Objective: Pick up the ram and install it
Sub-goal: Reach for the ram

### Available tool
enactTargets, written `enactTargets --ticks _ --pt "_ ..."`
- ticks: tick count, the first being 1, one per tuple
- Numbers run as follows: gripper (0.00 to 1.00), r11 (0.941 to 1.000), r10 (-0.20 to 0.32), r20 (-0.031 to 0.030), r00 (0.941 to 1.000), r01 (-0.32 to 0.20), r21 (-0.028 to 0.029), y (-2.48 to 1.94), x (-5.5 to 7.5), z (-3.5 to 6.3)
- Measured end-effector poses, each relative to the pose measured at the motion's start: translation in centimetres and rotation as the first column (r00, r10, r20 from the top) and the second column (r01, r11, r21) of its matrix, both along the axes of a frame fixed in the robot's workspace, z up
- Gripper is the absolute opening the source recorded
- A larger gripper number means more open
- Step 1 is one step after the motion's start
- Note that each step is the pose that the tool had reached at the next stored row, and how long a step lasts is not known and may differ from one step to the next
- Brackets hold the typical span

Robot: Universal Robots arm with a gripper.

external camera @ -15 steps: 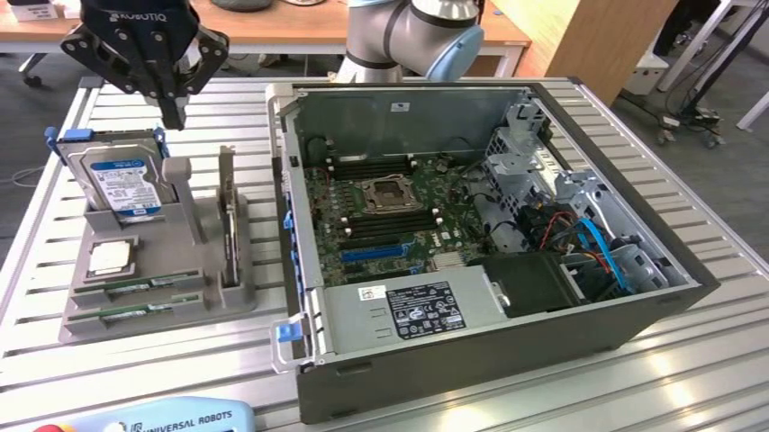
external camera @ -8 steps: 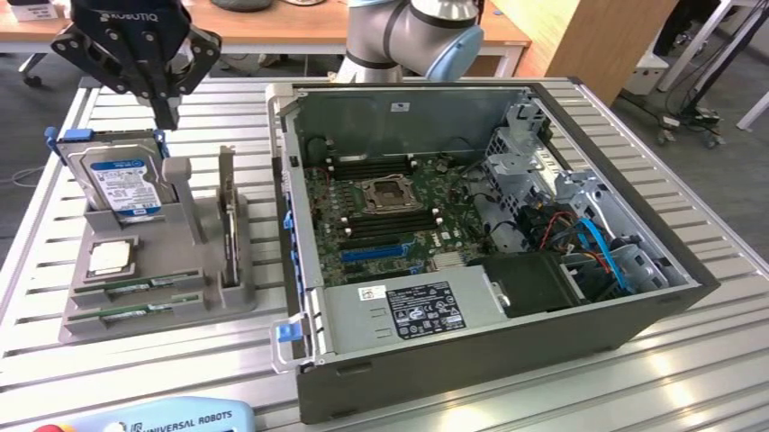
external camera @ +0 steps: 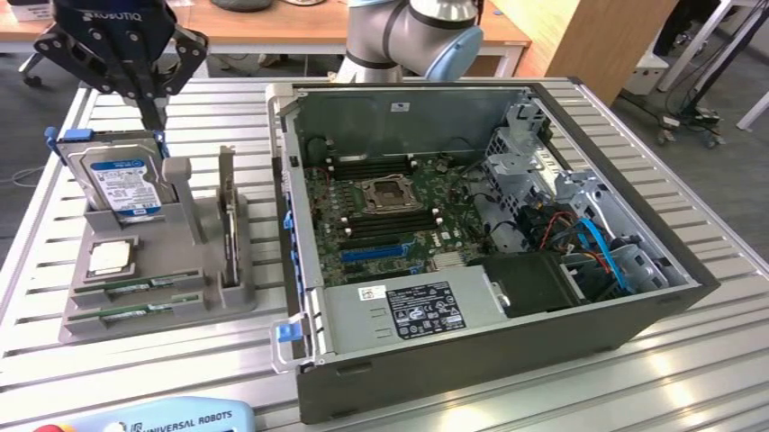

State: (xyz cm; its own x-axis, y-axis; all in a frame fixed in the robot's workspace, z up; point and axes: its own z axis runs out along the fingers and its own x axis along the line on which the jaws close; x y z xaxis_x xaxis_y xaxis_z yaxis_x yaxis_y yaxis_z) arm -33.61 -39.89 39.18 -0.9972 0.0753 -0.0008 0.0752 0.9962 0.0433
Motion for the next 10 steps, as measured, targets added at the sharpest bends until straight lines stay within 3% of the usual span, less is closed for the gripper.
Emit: enactTargets --ticks 10 --pt "0.1 1.0 0.0 0.0001 1.0 0.0 0.0001 0.0 -1.6 -0.02"
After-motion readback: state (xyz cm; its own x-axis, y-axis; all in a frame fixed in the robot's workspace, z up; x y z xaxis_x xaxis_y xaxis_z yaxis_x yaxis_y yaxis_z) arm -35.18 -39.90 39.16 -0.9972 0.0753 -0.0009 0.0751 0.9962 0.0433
